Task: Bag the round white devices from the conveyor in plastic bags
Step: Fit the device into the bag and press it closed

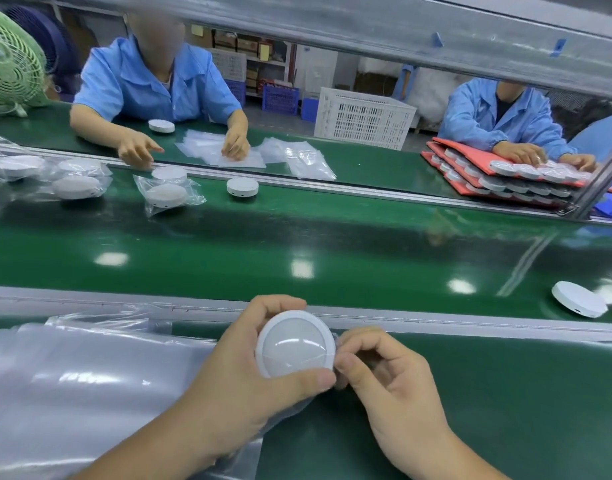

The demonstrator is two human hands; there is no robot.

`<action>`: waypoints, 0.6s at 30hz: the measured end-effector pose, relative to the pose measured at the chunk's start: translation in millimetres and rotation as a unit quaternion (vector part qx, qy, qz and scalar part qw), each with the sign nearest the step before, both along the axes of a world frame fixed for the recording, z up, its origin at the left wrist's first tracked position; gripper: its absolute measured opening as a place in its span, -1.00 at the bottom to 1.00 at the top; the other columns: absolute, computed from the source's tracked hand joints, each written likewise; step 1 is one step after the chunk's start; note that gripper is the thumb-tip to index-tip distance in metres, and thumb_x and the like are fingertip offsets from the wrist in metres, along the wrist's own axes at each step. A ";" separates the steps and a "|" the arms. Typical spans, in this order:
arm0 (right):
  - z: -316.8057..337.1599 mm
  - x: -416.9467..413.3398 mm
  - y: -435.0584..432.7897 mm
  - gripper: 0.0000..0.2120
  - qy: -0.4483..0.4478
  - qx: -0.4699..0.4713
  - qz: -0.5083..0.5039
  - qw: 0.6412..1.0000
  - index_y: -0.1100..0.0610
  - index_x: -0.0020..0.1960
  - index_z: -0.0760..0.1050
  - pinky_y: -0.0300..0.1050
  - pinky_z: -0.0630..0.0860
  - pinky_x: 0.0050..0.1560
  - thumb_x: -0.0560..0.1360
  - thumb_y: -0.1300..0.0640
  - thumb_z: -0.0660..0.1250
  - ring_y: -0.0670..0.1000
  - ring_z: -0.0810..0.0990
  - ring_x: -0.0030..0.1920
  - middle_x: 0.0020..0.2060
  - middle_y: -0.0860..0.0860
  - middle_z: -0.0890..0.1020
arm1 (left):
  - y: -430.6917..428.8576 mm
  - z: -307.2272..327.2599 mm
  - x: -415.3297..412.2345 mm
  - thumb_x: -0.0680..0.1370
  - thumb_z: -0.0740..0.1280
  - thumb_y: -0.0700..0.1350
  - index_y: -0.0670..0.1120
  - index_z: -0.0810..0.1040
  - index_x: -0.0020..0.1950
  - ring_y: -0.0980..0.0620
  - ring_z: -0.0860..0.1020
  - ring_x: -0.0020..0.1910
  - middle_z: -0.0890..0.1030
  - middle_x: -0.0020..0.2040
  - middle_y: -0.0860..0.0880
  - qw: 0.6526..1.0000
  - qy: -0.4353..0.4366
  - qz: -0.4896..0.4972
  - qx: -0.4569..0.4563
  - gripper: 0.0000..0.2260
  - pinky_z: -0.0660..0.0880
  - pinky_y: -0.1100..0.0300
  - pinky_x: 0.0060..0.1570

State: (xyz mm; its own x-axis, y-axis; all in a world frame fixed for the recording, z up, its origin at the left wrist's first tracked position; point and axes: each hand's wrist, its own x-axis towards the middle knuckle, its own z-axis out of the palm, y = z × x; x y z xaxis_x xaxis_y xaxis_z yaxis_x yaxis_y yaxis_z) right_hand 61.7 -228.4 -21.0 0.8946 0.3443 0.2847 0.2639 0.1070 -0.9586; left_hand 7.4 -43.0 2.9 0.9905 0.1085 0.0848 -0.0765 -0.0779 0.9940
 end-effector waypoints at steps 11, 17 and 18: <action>10.3 -17.4 8.3 -0.77 -0.069 -0.007 -0.040 0.997 -0.12 -0.16 0.59 -0.31 0.48 -0.18 0.48 -0.27 0.42 -0.13 0.58 -0.27 0.06 -0.12 0.61 | -10.2 -2.7 -1.7 0.44 0.53 0.12 0.07 0.71 -0.10 -0.04 0.62 0.09 0.61 0.06 0.02 0.987 -0.054 -0.122 0.094 -0.84 0.54 -0.05 0.17; 11.3 -21.3 12.7 -0.46 0.030 -0.043 0.130 0.990 -0.36 0.40 0.39 -0.04 0.56 0.27 0.48 -0.17 0.48 0.03 0.63 0.28 0.26 -0.04 0.66 | -8.5 -0.6 -1.4 0.54 0.38 0.16 -0.02 0.42 -0.09 -0.03 0.54 -0.15 0.52 -0.05 0.00 0.985 -0.163 0.015 0.056 -0.72 0.50 0.04 -0.11; 12.9 -17.7 17.1 -0.47 0.018 -0.071 0.132 0.989 -0.31 0.40 0.42 0.04 0.60 0.23 0.48 -0.19 0.49 0.03 0.67 0.21 0.20 -0.04 0.69 | -7.7 -1.0 -0.8 0.53 0.38 0.16 -0.01 0.38 -0.09 -0.06 0.49 -0.19 0.49 -0.07 0.00 0.984 -0.167 0.046 0.046 -0.71 0.47 -0.03 -0.16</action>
State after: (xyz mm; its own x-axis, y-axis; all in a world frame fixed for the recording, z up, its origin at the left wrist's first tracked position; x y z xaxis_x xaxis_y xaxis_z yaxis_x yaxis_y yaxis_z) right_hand 44.0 -211.3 -8.0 0.7774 0.6008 0.1864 0.2098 0.0318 -0.9772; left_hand 6.6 -50.7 1.9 0.8926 0.1725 0.4166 -0.3854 -0.1877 0.9035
